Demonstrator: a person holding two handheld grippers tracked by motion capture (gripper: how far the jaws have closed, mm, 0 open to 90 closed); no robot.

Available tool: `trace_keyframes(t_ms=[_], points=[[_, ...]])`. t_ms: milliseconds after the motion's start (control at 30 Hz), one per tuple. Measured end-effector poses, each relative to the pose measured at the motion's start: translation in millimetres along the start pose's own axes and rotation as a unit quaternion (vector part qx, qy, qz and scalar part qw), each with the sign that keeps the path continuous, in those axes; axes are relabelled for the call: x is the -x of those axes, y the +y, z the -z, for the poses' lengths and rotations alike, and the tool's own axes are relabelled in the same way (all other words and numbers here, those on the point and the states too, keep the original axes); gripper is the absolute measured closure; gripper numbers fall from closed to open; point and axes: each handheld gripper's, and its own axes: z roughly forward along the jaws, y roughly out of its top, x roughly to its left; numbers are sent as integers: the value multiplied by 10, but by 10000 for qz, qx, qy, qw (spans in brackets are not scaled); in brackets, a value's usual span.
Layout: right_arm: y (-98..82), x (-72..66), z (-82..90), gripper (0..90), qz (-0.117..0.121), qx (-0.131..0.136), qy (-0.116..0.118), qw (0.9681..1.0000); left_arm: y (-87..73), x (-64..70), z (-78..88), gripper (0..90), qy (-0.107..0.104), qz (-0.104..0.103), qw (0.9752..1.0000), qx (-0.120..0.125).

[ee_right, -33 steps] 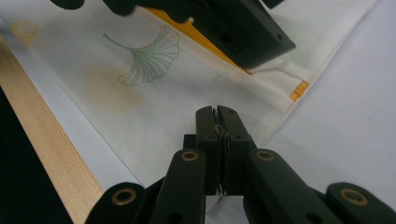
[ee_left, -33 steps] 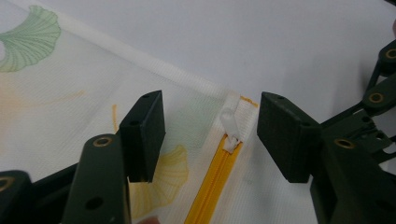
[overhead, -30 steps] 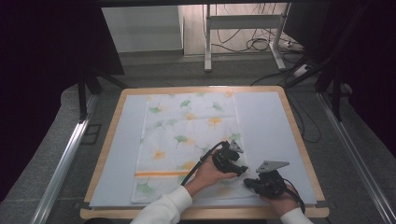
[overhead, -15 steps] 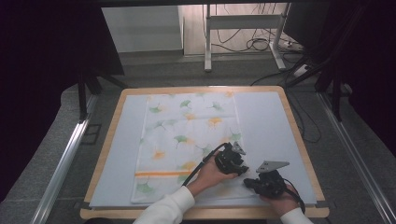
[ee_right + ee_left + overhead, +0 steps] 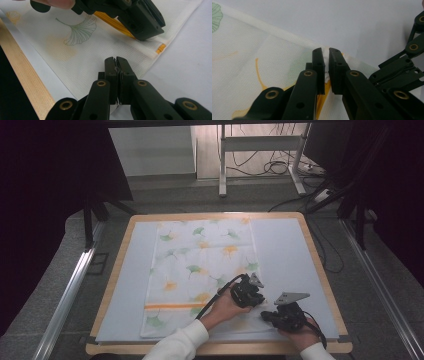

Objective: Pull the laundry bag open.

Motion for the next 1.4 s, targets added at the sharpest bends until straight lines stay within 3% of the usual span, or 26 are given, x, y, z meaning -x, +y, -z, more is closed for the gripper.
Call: trace_keyframes(t_ms=[467,733,933,1133,1233,1333,1400], points=[[3,5,-5,872,24,9,8,10000,2,23,-13,900,119,-6,9999,51],[6,4,-7,871,32,4,-14,10000,75,22,-42,873,112,-84,9997,-223],[6,0,-9,871,30,3,-22,10000,86,37,-44,883,178,-137,9994,-281],[13,5,5,875,43,44,-156,9999,60,44,-44,900,184,-152,9996,-161],[50,37,19,885,-35,181,-290,9994,47,34,-40,900,154,-128,9997,-133],[71,96,-31,892,-197,73,-394,9990,42,46,-40,900,207,-198,9995,-112],[74,142,-51,893,-359,139,-295,9988,35,56,-38,900,247,-261,9993,-101]])
